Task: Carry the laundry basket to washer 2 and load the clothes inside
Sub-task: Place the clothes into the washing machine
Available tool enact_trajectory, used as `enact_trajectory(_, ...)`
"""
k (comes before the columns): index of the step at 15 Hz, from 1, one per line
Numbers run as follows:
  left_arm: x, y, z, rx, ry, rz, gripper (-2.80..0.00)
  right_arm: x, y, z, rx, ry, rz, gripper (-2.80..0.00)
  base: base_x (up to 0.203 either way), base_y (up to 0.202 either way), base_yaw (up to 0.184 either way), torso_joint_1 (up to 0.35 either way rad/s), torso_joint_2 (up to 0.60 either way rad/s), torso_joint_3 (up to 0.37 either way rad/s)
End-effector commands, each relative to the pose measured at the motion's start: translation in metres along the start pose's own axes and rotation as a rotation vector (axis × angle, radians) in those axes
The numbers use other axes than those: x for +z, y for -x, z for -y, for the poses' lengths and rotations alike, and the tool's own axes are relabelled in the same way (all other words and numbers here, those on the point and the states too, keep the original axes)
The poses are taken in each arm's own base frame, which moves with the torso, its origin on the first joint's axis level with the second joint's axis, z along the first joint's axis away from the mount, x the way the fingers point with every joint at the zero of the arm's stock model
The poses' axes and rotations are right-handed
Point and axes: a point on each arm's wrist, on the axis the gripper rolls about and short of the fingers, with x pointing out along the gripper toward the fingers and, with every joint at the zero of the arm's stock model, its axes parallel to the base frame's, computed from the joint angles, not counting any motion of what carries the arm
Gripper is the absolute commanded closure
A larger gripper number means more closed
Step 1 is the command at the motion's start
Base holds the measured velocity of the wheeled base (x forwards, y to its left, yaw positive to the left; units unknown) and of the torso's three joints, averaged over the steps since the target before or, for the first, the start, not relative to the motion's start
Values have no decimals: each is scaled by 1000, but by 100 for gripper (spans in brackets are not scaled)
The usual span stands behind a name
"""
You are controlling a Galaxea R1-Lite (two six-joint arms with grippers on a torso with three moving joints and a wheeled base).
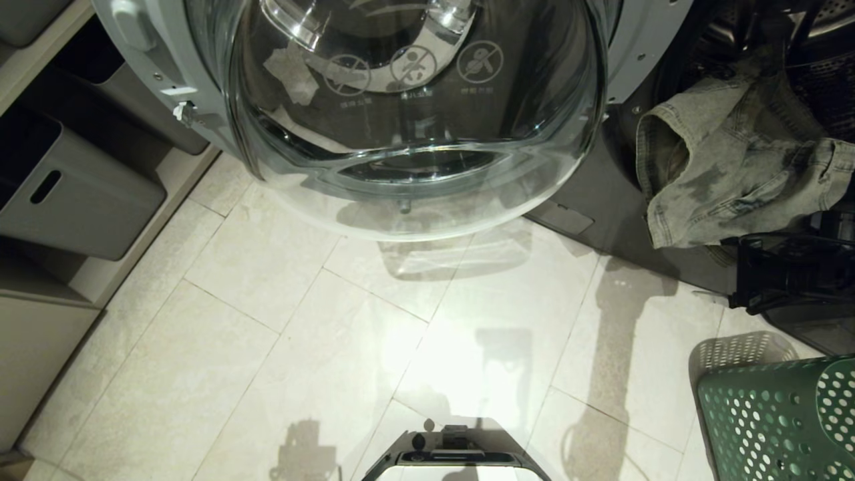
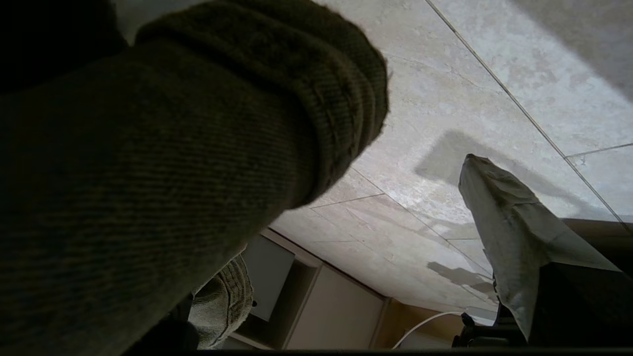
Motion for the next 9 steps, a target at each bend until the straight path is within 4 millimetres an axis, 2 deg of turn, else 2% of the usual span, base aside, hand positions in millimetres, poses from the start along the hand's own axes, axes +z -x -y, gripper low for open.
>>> enact_trajectory(1, -1, 0, 0, 0, -1, 0, 0, 6, -5, 2, 50, 42, -12, -280, 0, 0, 0, 0, 0, 0)
enact_trajectory(6, -1, 0, 0, 0, -1, 0, 0, 3, 2, -14, 95, 91, -9, -280, 0, 0, 0, 0, 0, 0)
enact_trajectory(9, -1, 0, 0, 0, 1, 0, 0, -1, 3, -8, 74, 69, -19, -280, 0, 0, 0, 0, 0, 0)
